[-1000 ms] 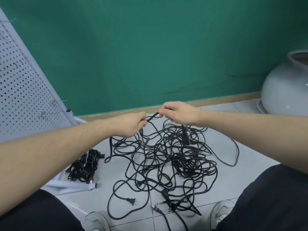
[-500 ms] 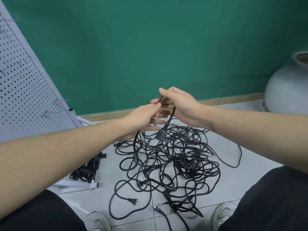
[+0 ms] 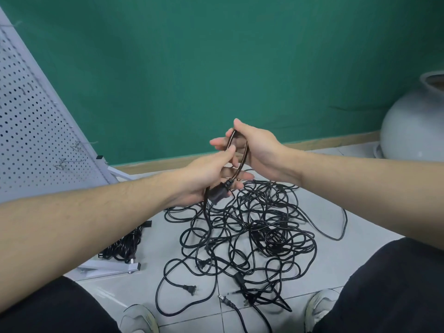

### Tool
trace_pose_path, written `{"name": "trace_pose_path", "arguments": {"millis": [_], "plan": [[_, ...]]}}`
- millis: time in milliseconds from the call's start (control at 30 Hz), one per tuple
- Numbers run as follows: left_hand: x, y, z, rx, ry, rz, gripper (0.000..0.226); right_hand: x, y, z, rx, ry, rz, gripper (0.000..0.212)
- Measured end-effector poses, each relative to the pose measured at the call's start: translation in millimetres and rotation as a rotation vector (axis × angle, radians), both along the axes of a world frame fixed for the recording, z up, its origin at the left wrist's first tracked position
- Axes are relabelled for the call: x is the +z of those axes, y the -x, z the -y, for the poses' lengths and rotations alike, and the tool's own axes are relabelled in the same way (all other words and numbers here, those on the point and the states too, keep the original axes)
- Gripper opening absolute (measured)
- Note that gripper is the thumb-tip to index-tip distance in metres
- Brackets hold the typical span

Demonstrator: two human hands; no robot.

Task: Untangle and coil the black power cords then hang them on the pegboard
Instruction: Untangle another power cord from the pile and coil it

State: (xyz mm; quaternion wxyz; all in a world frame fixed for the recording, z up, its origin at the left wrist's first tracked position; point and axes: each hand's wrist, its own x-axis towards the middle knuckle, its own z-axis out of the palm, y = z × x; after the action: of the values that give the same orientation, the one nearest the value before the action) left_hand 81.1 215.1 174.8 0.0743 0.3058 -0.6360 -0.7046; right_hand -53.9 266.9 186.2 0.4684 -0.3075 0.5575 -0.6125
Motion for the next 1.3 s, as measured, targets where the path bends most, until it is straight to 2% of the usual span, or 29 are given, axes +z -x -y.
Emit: {"name": "trace_pose_path", "arguments": {"millis": [167, 300, 467, 533, 600, 700, 800, 900, 967, 1033, 1167, 1300], "plan": [[1, -2, 3, -0.071, -0.003, -0.030, 0.013, 2, 3, 5, -0.128, 0.022, 0.083, 0.036], [3, -5, 5, -0.167, 0.054, -0.003, 0.006, 1, 0, 7, -0.134, 0.000, 0.106, 0.041], [4, -7, 4, -0.085, 0.050, 0.072, 0.032, 0, 1, 4, -0.087, -0.098, 0.070, 0.042], [2, -8, 6, -0.043, 0.068, 0.065, 0.032, -2, 4, 3, -0.062, -0.115, 0.084, 0.051], [2, -6, 8, 0.005, 0.083, 0.017, 0.031, -8, 7, 0, -0.003, -0.148, 0.075, 0.050], [6, 0, 11, 0.134, 0.099, -0.080, 0.032, -20, 4, -5, 0.155, -0.216, -0.037, 0.044], [11, 7, 16, 0.273, 0.154, -0.194, 0.032, -25, -7, -8, 0.372, -0.284, -0.311, 0.027], [10, 10, 21, 0.379, 0.194, -0.254, 0.032, -23, -18, -14, 0.665, -0.370, -0.544, 0.047], [8, 11, 23, 0.410, 0.206, -0.262, 0.033, -23, -22, -16, 0.788, -0.387, -0.614, 0.037], [7, 11, 24, 0.419, 0.171, -0.266, 0.033, -23, -25, -16, 0.812, -0.386, -0.670, 0.019], [12, 6, 27, 0.433, 0.024, -0.257, 0.033, -23, -17, -17, 0.790, -0.399, -0.615, 0.043], [17, -6, 40, 0.424, -0.123, -0.167, 0.031, -18, 4, -18, 0.687, -0.340, -0.609, 0.044]]}}
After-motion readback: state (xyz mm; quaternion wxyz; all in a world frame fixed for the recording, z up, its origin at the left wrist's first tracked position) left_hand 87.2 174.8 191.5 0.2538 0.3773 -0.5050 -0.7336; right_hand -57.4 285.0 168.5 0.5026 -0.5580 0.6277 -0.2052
